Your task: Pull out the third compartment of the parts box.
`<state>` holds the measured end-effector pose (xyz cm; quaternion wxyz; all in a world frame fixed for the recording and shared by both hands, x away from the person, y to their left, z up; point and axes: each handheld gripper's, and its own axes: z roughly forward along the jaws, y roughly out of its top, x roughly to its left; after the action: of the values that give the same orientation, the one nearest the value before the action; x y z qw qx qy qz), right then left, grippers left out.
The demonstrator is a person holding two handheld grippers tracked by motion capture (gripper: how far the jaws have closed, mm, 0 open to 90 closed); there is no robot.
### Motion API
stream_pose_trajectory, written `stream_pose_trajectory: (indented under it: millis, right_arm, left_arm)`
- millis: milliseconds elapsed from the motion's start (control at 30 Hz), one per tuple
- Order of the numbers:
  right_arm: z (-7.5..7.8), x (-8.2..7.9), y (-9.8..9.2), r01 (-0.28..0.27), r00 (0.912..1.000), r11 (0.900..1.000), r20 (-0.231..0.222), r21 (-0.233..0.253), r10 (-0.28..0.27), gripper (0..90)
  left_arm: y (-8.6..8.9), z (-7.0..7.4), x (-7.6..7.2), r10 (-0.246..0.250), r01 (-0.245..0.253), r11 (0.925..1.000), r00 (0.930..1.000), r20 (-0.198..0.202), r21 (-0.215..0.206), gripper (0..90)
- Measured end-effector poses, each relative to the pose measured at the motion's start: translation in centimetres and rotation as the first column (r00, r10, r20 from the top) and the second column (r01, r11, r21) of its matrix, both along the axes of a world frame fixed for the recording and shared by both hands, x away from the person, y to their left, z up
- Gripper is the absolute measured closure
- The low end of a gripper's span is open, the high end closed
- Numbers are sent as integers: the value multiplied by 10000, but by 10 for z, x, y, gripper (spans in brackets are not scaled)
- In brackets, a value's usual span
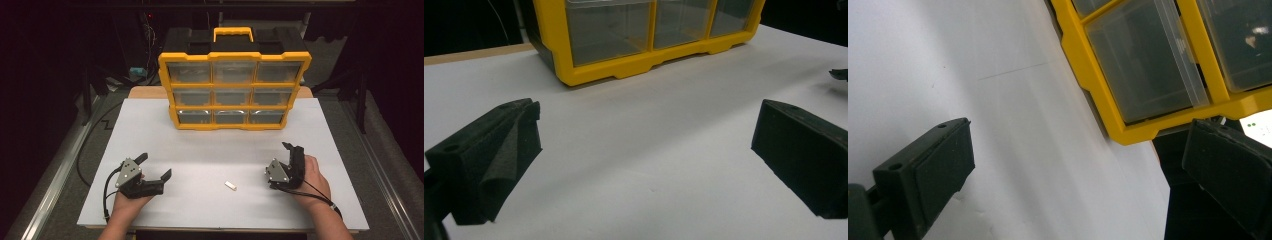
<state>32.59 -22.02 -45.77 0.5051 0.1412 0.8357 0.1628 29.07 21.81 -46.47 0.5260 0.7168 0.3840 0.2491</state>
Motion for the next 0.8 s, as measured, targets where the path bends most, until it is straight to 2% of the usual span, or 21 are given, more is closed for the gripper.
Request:
stream_pose_trajectory:
  millis: [33,67,233,267,367,400,467,533,633,667,700,733,800]
  right_arm:
    - [-1,0,1,-14,10000,10000,43,-5,14,8]
    - [0,-1,1,-14,10000,9995,66,-322,16,8]
    - [-1,-2,3,-99,9999,9974,128,-708,108,8]
    - [0,-2,3,-222,9995,9950,222,-969,244,8]
    - [-1,-4,5,-161,9994,9941,277,-1072,191,8]
    - [-1,-4,5,-231,9989,9904,364,-1362,283,8]
    - [-1,-5,6,-190,9989,9898,387,-1414,247,8]
    - [-2,-5,8,-306,9981,9836,478,-1776,397,8]
    - [-3,-6,8,-278,9981,9813,489,-1904,378,8]
    - [-3,-7,9,-259,9977,9773,552,-2102,383,10]
    - [-3,-7,9,-259,9977,9773,552,-2102,383,10]
    - [-4,-7,10,-300,9971,9718,608,-2341,454,10]
    - [-4,-7,10,-300,9972,9716,594,-2346,451,11]
  left_arm:
    - [0,0,0,9,-9,10000,10000,0,2,6]
    - [0,0,0,9,-9,10000,10000,2,7,5]
    - [0,0,0,18,-18,10000,10000,8,10,6]
    - [0,0,0,20,-20,10000,10000,13,8,6]
    - [0,0,0,18,-18,10000,10000,9,7,6]
    - [0,0,0,17,-17,10000,10000,9,12,6]
    - [0,0,0,14,-14,10000,10000,12,14,6]
    - [0,0,0,19,-19,10000,10000,13,11,6]
    - [0,0,0,22,-22,10000,10000,23,23,6]
    - [0,0,0,23,-23,10000,10000,25,27,6]
    - [0,0,0,23,-23,10000,10000,25,27,6]
    - [0,0,0,24,-24,10000,10000,17,41,6]
    - [0,0,0,18,-18,10000,10000,16,50,6]
